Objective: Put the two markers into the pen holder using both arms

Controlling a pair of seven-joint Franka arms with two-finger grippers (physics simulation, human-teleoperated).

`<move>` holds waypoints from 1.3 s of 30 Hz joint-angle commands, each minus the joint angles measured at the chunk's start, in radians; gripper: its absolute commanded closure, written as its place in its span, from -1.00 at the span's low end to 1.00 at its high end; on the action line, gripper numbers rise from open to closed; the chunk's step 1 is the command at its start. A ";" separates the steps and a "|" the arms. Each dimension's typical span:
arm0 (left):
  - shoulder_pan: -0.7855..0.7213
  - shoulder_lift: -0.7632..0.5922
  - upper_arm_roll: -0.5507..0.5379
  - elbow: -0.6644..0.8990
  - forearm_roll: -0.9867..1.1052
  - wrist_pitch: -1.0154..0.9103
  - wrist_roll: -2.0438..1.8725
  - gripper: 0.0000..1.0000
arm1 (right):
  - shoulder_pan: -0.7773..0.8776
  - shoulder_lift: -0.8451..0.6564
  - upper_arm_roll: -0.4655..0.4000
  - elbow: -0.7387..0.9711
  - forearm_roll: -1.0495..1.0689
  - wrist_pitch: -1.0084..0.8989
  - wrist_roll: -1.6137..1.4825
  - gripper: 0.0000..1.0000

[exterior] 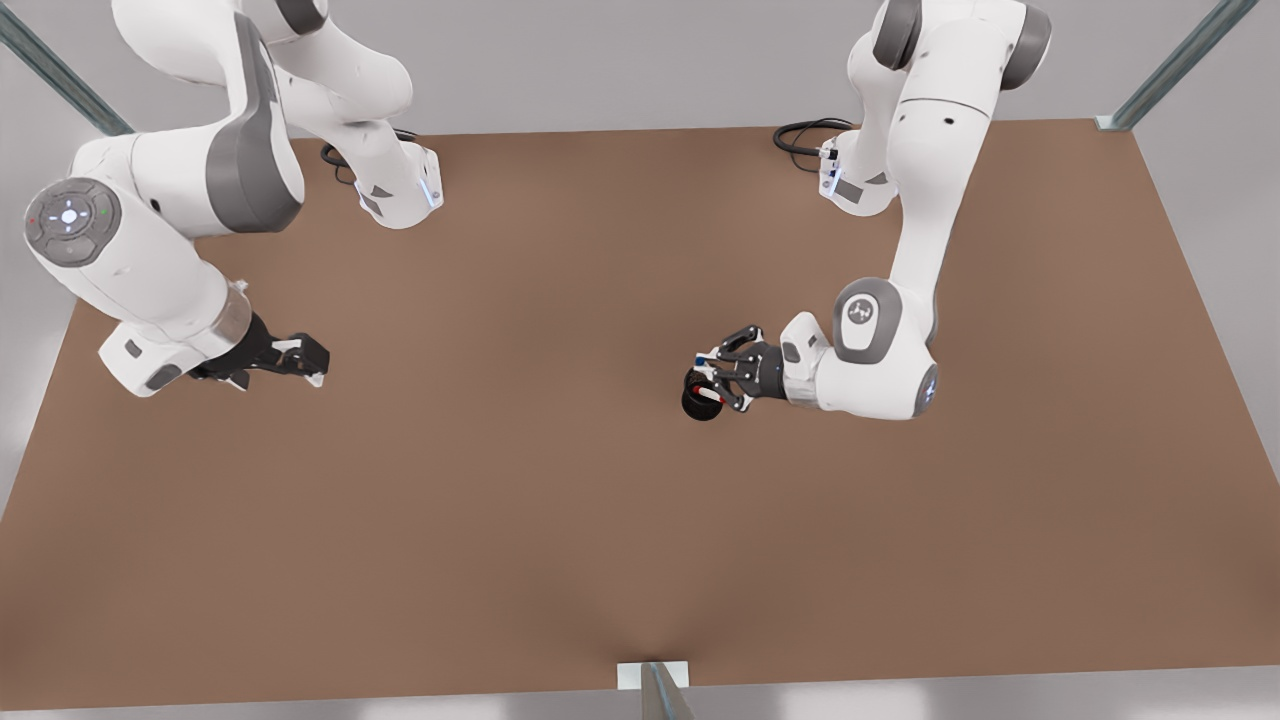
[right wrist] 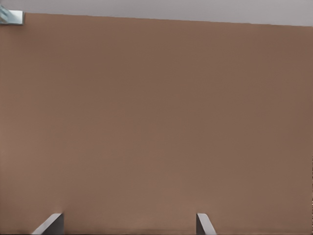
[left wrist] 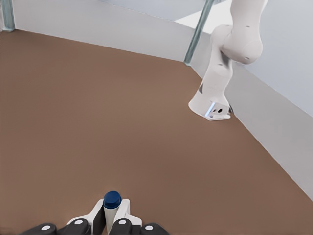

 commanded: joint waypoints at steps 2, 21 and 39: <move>0.001 0.001 0.000 -0.017 -0.006 0.030 0.016 0.40 | -0.009 0.001 0.001 0.008 -0.010 -0.031 -0.015 -1.00; -0.027 0.044 0.000 -0.076 -0.006 0.122 0.042 0.38 | 0.007 0.008 -0.004 0.005 0.000 -0.011 -0.007 -1.00; -0.027 0.052 0.000 -0.076 0.001 0.122 0.076 -1.00 | 0.001 0.008 -0.009 0.003 0.000 -0.014 -0.013 -1.00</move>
